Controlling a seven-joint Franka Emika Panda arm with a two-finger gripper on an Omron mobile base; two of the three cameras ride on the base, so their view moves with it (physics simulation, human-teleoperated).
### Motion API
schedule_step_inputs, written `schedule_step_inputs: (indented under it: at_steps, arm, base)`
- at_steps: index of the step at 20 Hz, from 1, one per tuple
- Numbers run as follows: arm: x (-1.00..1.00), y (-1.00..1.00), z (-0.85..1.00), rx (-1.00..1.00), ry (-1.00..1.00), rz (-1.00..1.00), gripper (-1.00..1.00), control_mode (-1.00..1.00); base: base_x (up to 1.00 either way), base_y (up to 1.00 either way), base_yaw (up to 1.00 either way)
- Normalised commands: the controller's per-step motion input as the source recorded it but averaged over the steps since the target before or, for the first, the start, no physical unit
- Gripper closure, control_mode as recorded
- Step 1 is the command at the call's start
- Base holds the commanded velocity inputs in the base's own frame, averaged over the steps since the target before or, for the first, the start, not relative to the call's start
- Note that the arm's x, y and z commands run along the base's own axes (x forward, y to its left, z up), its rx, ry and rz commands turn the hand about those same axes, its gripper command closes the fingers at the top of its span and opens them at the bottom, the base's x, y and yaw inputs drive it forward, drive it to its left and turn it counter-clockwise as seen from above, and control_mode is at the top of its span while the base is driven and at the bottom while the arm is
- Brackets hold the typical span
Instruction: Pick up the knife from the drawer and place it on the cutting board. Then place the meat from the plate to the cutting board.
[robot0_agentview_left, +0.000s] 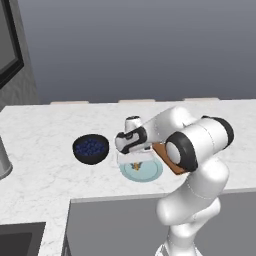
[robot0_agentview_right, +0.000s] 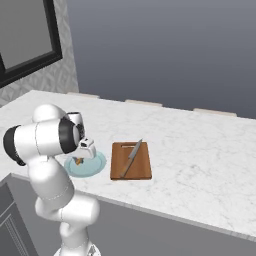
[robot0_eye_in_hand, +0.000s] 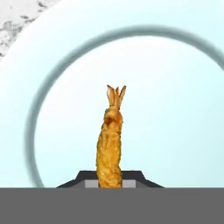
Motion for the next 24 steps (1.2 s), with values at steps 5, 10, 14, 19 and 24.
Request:
schedule_step_inputs:
  at_steps: [5,10,14,19,24]
  arm:
    - [-0.29,-0.35,0.79,0.0,-0.14,-0.01,1.0,-1.0]
    - [-0.19,-0.67,0.69,0.0,-0.07,-0.05,1.0,-1.0]
    - [0.02,-0.91,0.58,0.0,0.02,-0.09,1.0,-1.0]
    - [0.08,-0.86,0.19,0.0,0.08,-0.08,1.0,-1.0]
    - [0.22,-0.56,-0.02,0.0,0.06,-0.05,1.0,-1.0]
  base:
    - [0.0,0.0,0.0]
    - [0.0,0.0,0.0]
    - [0.0,0.0,0.0]
    - [0.0,0.0,0.0]
    - [0.0,0.0,0.0]
